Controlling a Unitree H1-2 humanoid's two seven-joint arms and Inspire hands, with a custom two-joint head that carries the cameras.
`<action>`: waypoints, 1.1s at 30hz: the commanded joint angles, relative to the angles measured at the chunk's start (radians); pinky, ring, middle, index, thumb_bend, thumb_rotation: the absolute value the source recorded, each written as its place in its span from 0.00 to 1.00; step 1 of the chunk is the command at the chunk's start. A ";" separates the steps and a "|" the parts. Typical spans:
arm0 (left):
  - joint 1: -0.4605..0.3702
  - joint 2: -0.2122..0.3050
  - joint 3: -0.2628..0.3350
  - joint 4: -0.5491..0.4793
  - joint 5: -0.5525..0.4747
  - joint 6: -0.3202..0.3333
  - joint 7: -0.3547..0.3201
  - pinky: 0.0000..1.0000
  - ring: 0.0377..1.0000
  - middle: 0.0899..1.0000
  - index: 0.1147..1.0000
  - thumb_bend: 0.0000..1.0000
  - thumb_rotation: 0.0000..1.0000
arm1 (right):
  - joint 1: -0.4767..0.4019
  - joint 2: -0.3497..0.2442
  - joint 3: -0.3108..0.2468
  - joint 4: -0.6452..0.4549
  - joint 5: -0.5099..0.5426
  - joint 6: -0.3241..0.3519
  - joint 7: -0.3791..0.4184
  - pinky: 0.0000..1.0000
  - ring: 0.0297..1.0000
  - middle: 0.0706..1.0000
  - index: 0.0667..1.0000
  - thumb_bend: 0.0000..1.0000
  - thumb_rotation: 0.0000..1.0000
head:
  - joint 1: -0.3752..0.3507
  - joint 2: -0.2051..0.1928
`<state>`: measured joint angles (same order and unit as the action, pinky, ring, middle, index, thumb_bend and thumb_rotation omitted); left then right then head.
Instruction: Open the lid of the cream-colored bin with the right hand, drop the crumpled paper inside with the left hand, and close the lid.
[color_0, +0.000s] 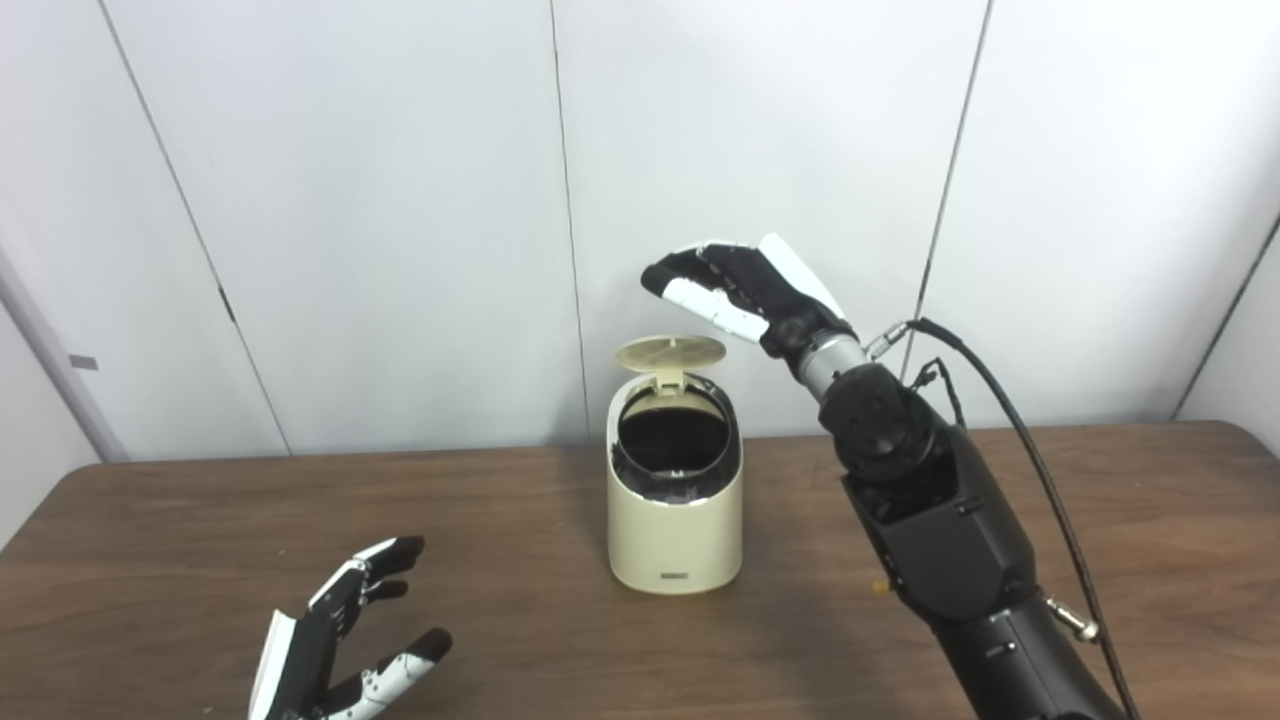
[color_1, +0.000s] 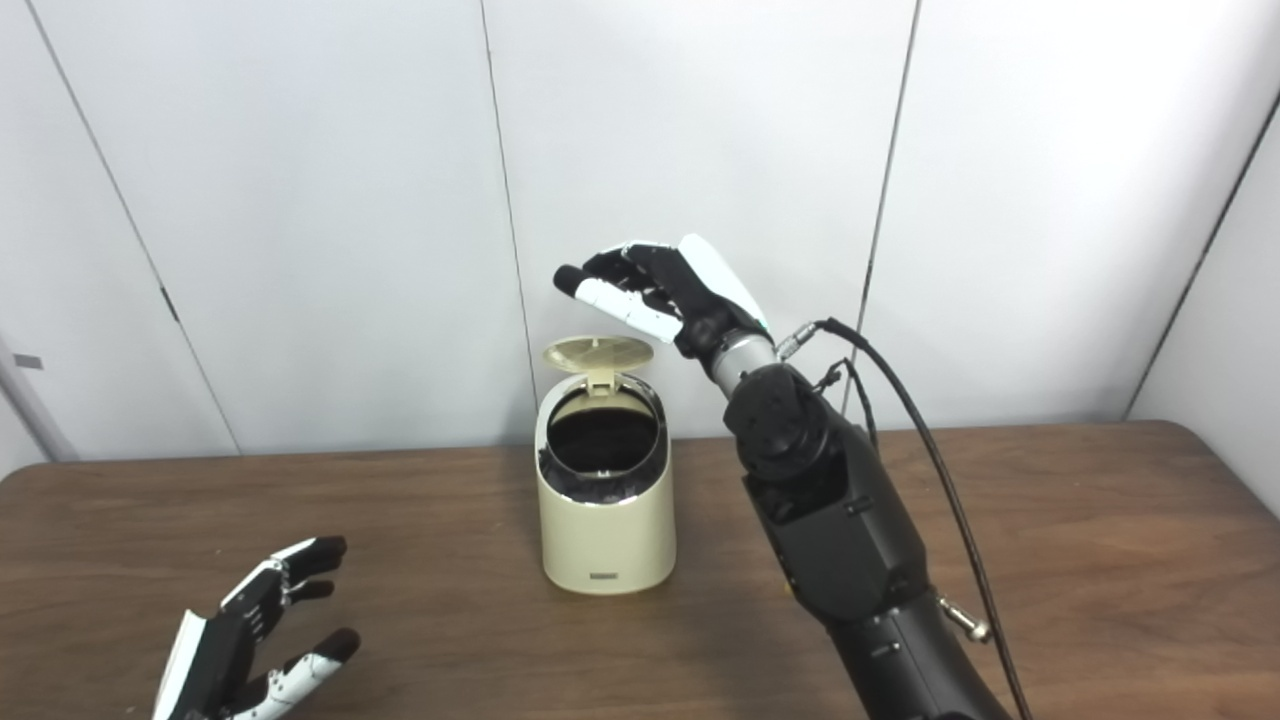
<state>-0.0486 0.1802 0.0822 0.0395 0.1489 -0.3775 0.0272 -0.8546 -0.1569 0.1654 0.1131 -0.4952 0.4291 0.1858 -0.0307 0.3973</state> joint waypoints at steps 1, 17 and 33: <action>0.003 -0.015 -0.013 0.008 -0.003 -0.037 0.009 0.74 0.79 0.77 0.74 0.90 0.54 | -0.040 -0.007 0.007 -0.037 0.003 0.002 0.001 0.74 0.76 0.71 0.72 0.83 0.95 | -0.002 0.002; 0.003 -0.015 -0.013 0.001 -0.002 -0.037 0.008 0.73 0.78 0.76 0.74 0.90 0.54 | 0.021 -0.064 0.053 -0.083 0.014 0.003 0.045 0.68 0.73 0.70 0.70 0.81 1.00 | -0.004 0.013; 0.008 -0.014 -0.015 -0.007 0.000 -0.028 0.007 0.73 0.78 0.76 0.74 0.89 0.54 | 0.066 -0.111 0.082 -0.149 -0.008 -0.043 0.049 0.56 0.69 0.68 0.71 0.87 0.99 | -0.002 0.021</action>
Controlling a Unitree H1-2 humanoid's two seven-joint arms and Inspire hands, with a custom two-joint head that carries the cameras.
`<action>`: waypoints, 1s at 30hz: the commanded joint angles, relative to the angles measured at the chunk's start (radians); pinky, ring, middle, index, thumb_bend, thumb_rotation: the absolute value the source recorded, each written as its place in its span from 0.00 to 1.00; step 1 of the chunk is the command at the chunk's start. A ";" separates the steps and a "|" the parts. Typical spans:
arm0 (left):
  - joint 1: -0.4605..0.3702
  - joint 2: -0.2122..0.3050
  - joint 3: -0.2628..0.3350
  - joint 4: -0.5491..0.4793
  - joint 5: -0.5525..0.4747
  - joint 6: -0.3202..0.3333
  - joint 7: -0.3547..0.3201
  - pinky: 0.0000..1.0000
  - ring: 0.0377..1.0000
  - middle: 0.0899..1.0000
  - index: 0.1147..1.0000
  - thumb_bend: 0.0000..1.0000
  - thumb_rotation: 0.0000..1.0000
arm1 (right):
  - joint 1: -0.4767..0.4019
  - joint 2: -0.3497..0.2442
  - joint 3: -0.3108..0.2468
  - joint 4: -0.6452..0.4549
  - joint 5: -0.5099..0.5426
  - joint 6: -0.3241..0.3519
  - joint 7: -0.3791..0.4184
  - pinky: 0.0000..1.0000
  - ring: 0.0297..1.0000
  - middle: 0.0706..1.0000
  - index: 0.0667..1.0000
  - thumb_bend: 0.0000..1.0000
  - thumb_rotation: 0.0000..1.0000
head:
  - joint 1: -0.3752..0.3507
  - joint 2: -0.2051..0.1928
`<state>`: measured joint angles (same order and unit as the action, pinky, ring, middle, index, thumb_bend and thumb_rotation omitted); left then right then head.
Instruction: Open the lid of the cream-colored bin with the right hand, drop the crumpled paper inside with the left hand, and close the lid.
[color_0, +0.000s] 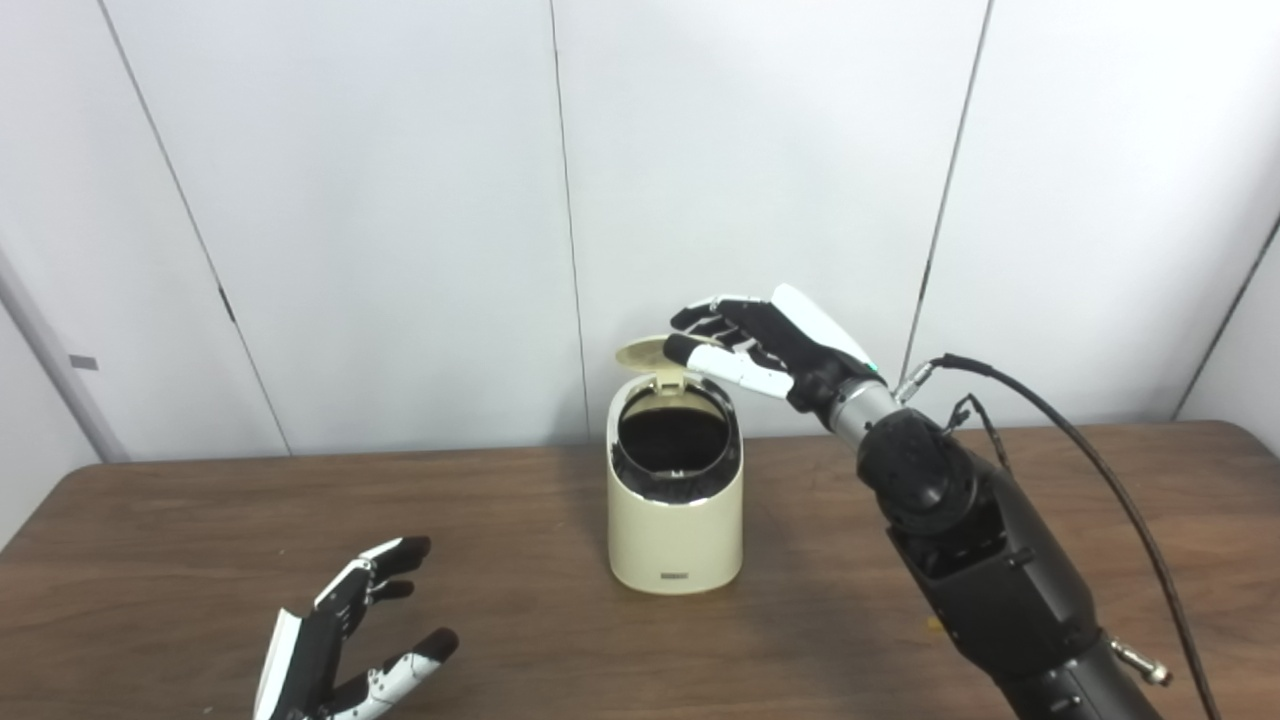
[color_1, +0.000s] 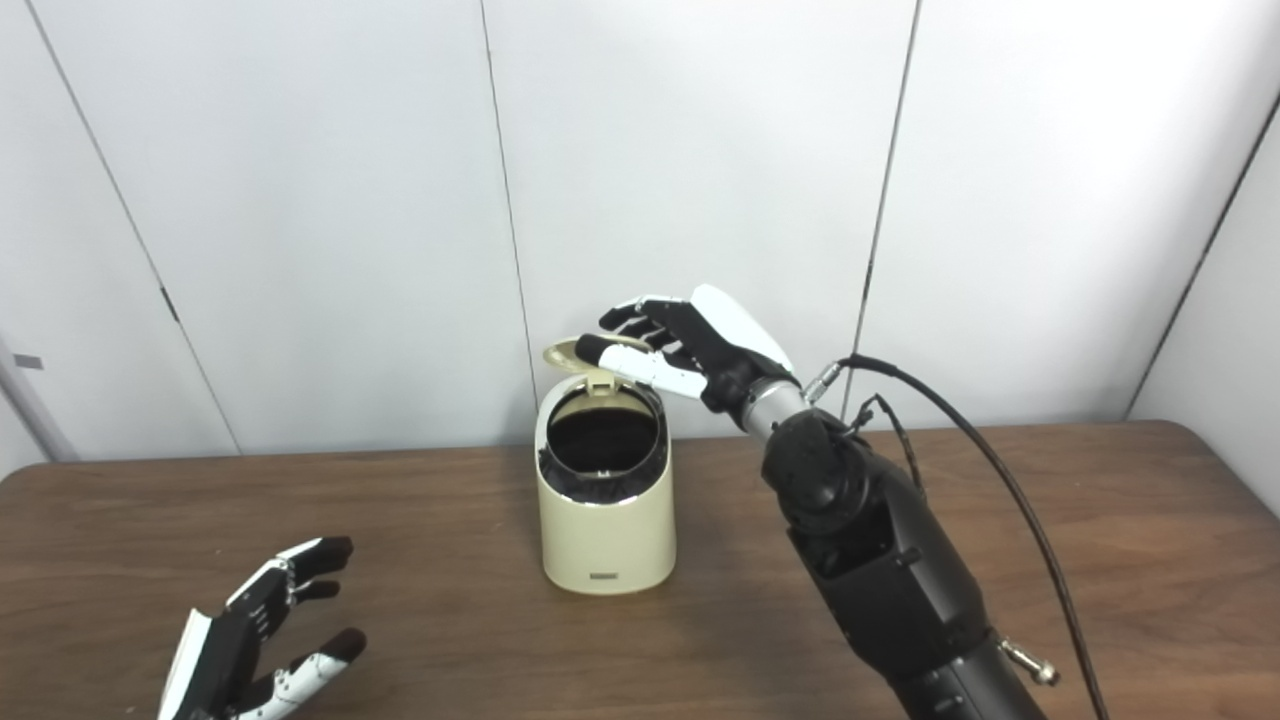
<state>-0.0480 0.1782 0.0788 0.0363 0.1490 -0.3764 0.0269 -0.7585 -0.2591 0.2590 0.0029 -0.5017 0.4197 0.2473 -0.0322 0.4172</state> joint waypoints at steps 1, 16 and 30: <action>0.007 -0.012 -0.011 -0.004 0.001 -0.029 0.008 0.73 0.78 0.76 0.74 0.89 0.54 | -0.028 -0.009 -0.012 -0.041 -0.001 -0.036 -0.013 0.56 0.69 0.68 0.70 0.87 0.99 | -0.001 0.001; 0.008 -0.015 -0.011 -0.017 -0.007 -0.018 0.004 0.74 0.78 0.76 0.73 0.91 0.54 | 0.045 -0.019 -0.009 -0.159 -0.021 0.006 0.033 0.65 0.71 0.71 0.70 0.84 0.99 | -0.001 0.011; 0.014 -0.016 -0.009 -0.041 -0.007 -0.006 0.004 0.73 0.78 0.76 0.73 0.92 0.55 | 0.127 -0.025 -0.002 -0.198 -0.020 -0.004 0.062 0.56 0.66 0.67 0.68 0.91 1.00 | -0.001 0.024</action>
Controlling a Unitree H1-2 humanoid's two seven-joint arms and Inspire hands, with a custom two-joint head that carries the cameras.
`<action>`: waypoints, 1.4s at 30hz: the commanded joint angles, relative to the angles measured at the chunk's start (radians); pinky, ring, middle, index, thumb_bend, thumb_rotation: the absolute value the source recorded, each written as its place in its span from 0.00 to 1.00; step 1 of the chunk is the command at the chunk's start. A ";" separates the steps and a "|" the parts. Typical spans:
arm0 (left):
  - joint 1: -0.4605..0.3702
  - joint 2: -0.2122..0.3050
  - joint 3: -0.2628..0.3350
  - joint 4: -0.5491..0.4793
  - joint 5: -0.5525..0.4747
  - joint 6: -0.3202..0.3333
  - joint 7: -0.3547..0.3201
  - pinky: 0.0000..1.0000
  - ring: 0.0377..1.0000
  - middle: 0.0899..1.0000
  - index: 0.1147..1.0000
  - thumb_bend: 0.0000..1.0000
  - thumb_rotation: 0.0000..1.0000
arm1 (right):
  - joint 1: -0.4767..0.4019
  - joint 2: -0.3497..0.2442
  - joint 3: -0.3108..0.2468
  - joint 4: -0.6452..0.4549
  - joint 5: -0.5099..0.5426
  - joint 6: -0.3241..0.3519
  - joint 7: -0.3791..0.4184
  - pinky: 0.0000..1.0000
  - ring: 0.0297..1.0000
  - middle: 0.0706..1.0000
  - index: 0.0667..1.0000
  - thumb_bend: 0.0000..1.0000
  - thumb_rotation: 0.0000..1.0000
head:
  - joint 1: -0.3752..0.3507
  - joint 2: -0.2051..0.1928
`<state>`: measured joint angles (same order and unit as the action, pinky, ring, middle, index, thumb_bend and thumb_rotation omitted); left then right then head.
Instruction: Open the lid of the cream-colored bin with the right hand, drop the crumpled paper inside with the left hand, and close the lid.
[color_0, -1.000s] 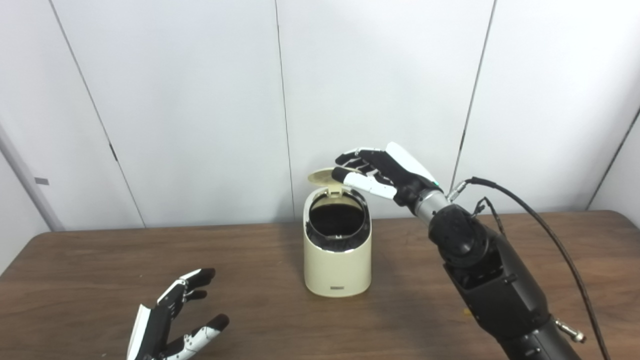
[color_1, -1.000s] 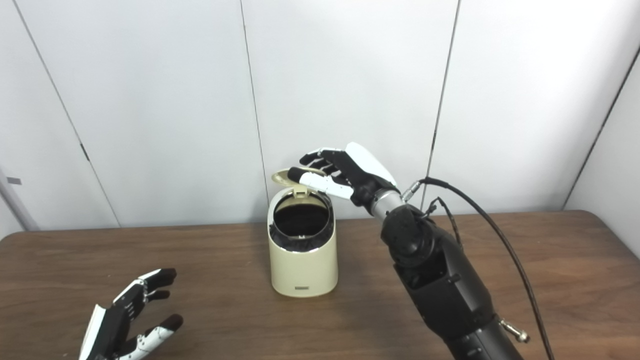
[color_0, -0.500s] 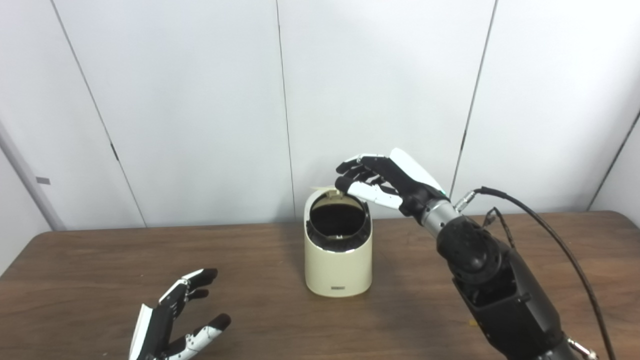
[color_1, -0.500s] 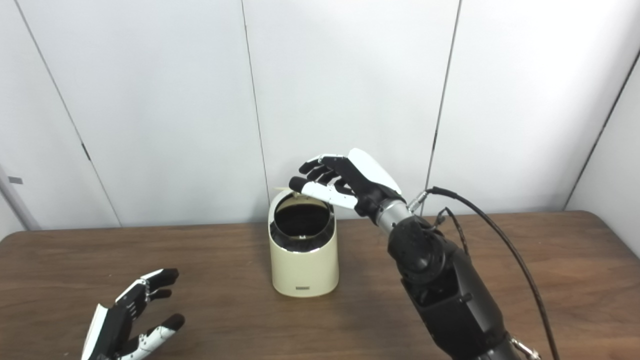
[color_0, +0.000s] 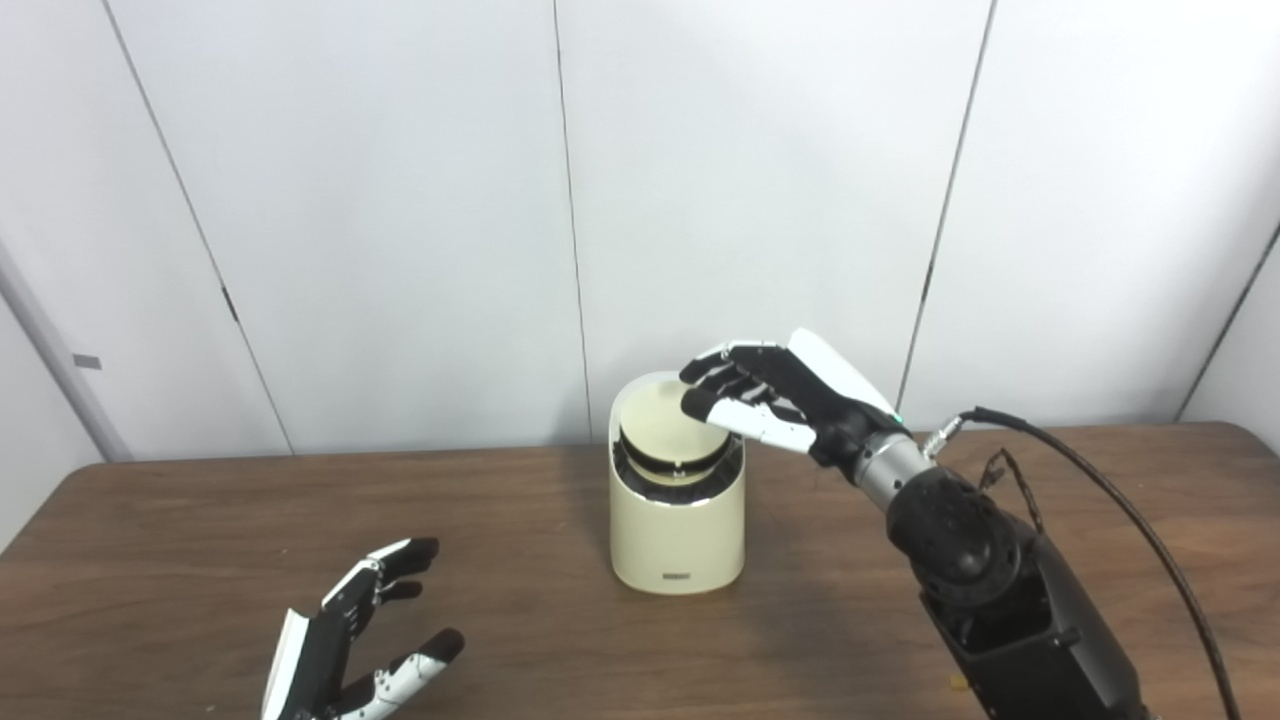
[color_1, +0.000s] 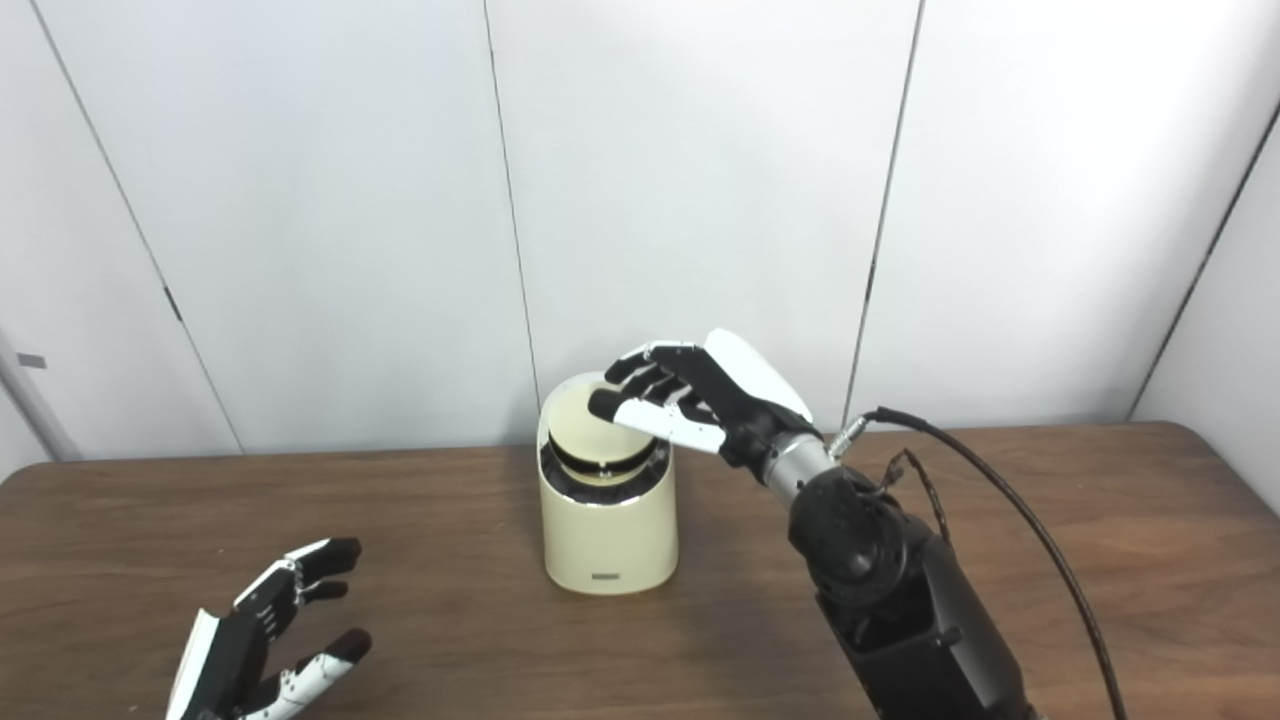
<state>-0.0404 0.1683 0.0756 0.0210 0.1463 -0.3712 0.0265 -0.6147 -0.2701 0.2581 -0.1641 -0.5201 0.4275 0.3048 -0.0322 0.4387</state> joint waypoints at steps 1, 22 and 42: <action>0.007 -0.006 -0.006 -0.027 -0.005 -0.011 0.004 0.74 0.78 0.76 0.73 0.92 0.55 | -0.013 -0.015 0.000 -0.035 -0.002 -0.013 0.007 0.56 0.66 0.67 0.67 0.90 1.00 | -0.001 0.005; 0.009 -0.010 -0.006 -0.039 -0.011 -0.002 0.001 0.75 0.79 0.76 0.73 0.91 0.55 | 0.053 -0.023 0.044 -0.078 -0.023 0.005 0.053 0.58 0.67 0.70 0.71 0.91 1.00 | 0.004 0.013; 0.005 -0.019 -0.013 -0.037 0.020 -0.007 0.012 0.71 0.76 0.75 0.72 0.93 0.56 | 0.024 -0.038 0.133 -0.101 -0.117 -0.064 0.089 0.74 0.77 0.73 0.70 0.93 1.00 | 0.012 0.008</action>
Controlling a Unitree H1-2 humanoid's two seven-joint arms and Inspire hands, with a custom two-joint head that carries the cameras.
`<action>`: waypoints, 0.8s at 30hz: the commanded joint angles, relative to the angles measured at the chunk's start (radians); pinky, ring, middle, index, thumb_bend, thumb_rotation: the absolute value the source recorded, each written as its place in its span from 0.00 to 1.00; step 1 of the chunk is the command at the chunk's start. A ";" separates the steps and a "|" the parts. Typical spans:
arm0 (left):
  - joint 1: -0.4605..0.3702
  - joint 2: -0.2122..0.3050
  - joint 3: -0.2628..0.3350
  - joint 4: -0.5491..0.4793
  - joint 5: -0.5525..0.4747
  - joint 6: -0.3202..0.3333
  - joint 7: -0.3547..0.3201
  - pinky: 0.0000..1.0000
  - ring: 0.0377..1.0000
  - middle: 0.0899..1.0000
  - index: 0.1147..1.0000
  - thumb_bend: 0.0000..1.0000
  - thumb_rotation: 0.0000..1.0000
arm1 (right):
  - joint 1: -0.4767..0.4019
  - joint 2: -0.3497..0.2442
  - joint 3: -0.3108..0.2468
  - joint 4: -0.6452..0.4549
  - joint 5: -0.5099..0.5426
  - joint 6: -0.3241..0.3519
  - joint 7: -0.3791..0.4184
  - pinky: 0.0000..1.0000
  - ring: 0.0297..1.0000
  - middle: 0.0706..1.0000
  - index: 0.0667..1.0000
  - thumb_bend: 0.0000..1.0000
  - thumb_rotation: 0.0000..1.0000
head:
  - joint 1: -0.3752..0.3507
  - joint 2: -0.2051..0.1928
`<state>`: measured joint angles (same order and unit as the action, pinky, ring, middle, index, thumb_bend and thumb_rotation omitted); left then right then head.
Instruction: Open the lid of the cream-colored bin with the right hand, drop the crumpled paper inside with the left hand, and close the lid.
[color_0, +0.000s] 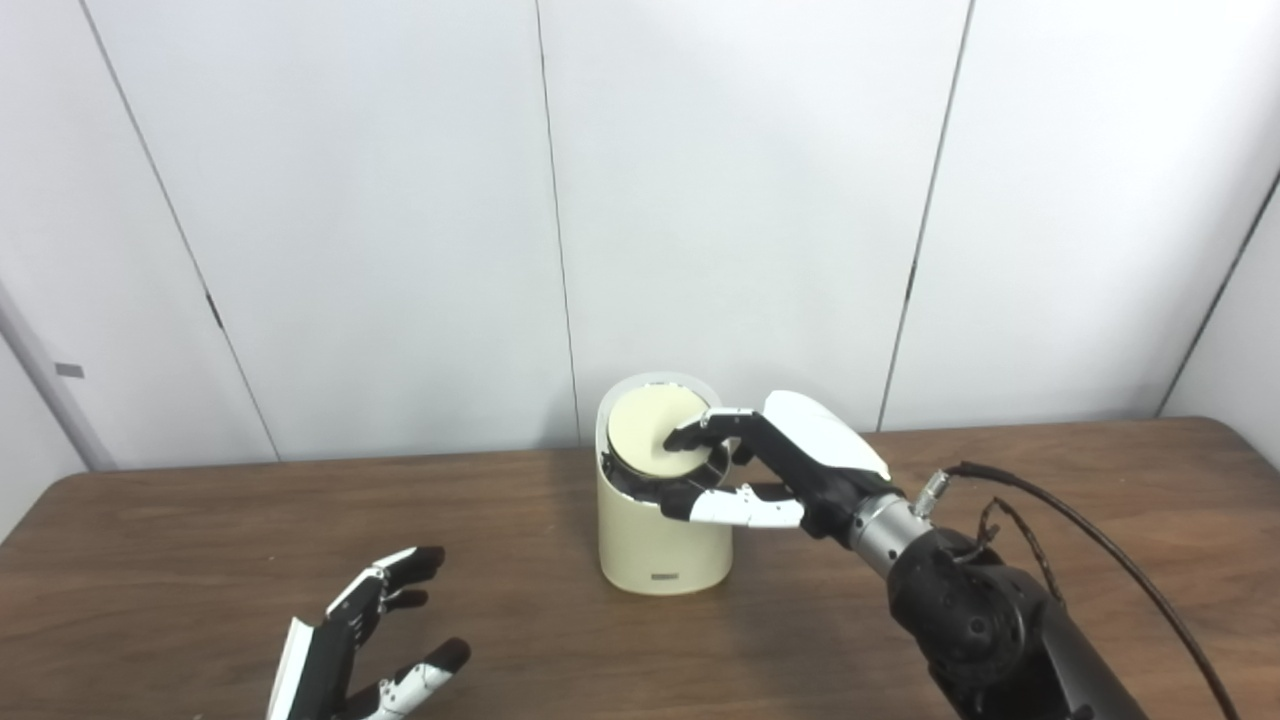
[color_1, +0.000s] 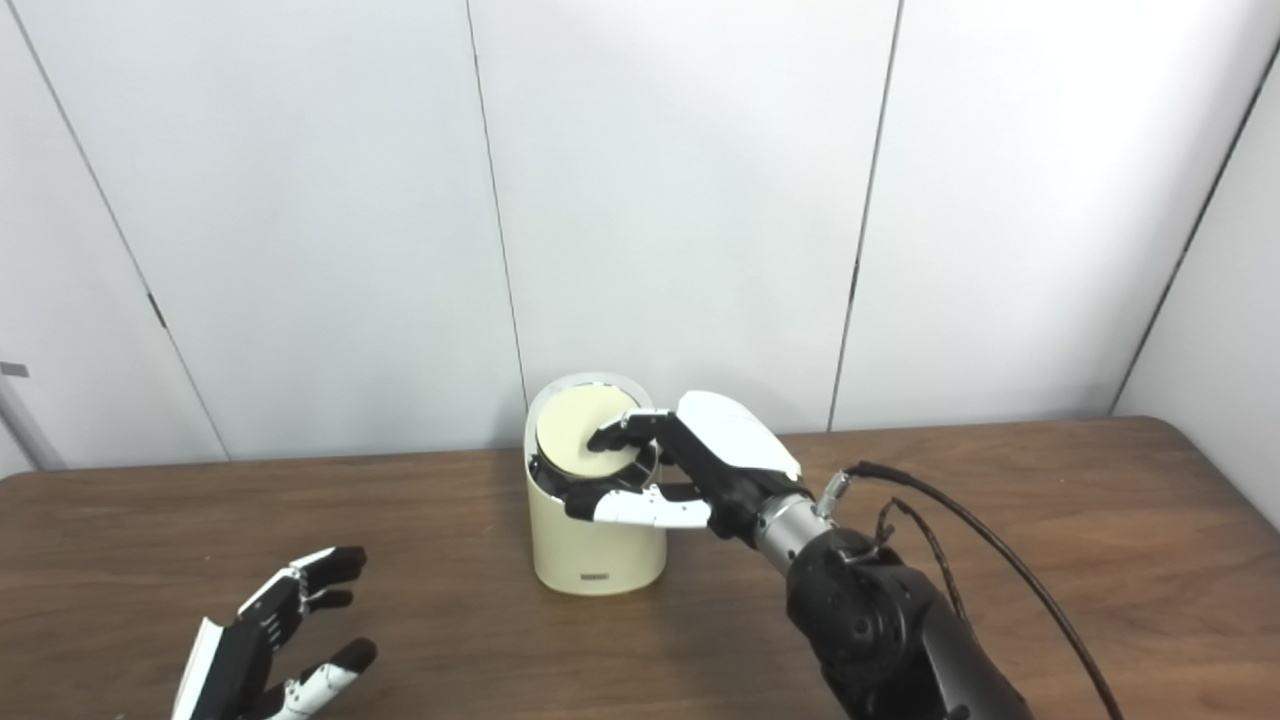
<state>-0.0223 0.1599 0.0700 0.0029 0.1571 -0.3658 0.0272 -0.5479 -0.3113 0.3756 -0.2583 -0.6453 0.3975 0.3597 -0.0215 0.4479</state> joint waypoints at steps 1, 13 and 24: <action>-0.013 -0.011 -0.008 -0.019 0.008 -0.008 0.010 0.71 0.77 0.75 0.72 0.93 0.56 | -0.047 0.004 0.017 -0.003 0.008 -0.037 0.038 0.75 0.77 0.73 0.70 0.93 1.00 | 0.001 -0.001; -0.023 -0.011 -0.015 0.003 0.015 -0.024 0.013 0.71 0.77 0.76 0.73 0.92 0.56 | -0.085 0.012 0.020 0.010 -0.003 -0.056 0.052 0.68 0.76 0.73 0.70 0.93 1.00 | 0.005 -0.014; -0.024 -0.017 -0.021 0.002 0.022 -0.018 0.016 0.70 0.76 0.75 0.73 0.93 0.56 | -0.108 0.037 0.013 0.031 0.014 -0.058 0.057 0.67 0.77 0.74 0.71 0.94 0.97 | 0.005 -0.018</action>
<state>-0.0272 0.1529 0.0564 0.0035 0.1655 -0.3661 0.0297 -0.6049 -0.3052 0.3775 -0.2182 -0.6590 0.3845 0.4029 -0.0153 0.4295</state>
